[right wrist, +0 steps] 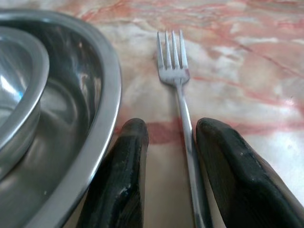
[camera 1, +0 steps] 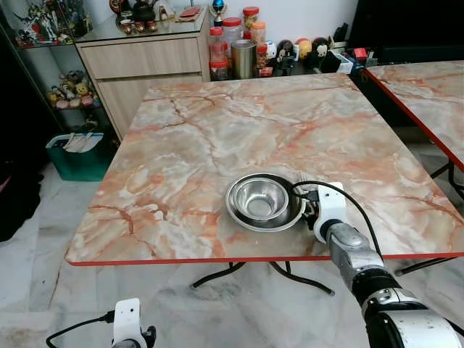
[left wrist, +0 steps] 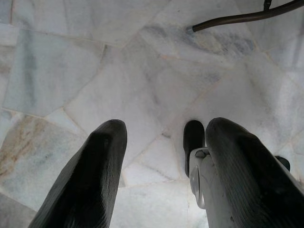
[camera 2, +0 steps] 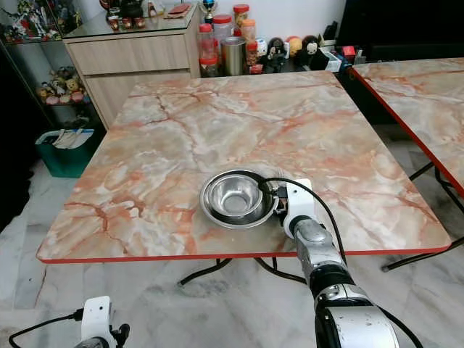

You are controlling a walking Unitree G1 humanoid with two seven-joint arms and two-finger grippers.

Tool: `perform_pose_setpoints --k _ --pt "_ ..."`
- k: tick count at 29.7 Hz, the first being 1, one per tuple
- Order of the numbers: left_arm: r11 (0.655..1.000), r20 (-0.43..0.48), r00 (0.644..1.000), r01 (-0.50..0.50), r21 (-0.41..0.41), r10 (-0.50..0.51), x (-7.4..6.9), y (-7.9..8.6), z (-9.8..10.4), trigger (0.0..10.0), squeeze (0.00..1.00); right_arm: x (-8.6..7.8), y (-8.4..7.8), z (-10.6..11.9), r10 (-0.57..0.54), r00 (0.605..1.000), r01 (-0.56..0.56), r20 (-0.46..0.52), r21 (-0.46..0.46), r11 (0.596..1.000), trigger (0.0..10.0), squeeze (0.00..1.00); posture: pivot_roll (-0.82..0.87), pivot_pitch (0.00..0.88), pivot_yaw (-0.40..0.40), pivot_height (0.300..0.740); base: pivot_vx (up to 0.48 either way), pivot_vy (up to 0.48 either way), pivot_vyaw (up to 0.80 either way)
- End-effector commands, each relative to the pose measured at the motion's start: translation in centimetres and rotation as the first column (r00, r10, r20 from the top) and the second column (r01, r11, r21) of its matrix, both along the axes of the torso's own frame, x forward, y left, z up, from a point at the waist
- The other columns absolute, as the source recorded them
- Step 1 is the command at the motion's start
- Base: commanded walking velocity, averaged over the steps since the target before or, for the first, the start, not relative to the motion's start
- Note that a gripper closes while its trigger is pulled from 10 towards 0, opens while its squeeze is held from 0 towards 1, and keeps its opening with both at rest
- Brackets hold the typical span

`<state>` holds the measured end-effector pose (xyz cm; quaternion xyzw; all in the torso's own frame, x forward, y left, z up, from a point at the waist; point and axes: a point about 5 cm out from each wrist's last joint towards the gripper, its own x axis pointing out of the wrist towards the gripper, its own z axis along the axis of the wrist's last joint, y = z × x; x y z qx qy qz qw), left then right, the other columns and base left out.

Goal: Setting the table

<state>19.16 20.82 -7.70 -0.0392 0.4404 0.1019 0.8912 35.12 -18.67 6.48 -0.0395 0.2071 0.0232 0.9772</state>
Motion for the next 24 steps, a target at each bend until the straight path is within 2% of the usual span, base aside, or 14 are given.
perform_pose_setpoints --k 1,16,24 --pt "1.0 -0.013 1.0 -0.002 0.009 0.002 -0.43 0.37 -0.15 10.0 0.0 0.89 0.38 1.49 -0.001 0.998 0.0 0.057 0.019 1.0 10.0 0.0 -0.01 0.0 0.07 0.74 0.0 0.0 0.0" --pt "1.0 -0.014 1.0 -0.006 0.003 0.006 -0.53 0.3 -0.21 10.0 0.0 1.08 0.56 1.99 -0.019 0.996 0.016 0.088 0.026 1.0 10.0 0.0 -0.01 0.0 0.067 0.74 0.0 0.0 0.0" --pt "1.0 -0.005 1.0 -0.009 -0.001 0.009 -0.37 0.36 -0.12 10.0 0.0 0.69 0.56 1.77 -0.064 0.997 0.064 0.05 0.0 0.998 10.0 0.0 -0.02 0.0 0.064 0.74 0.0 0.0 0.0"
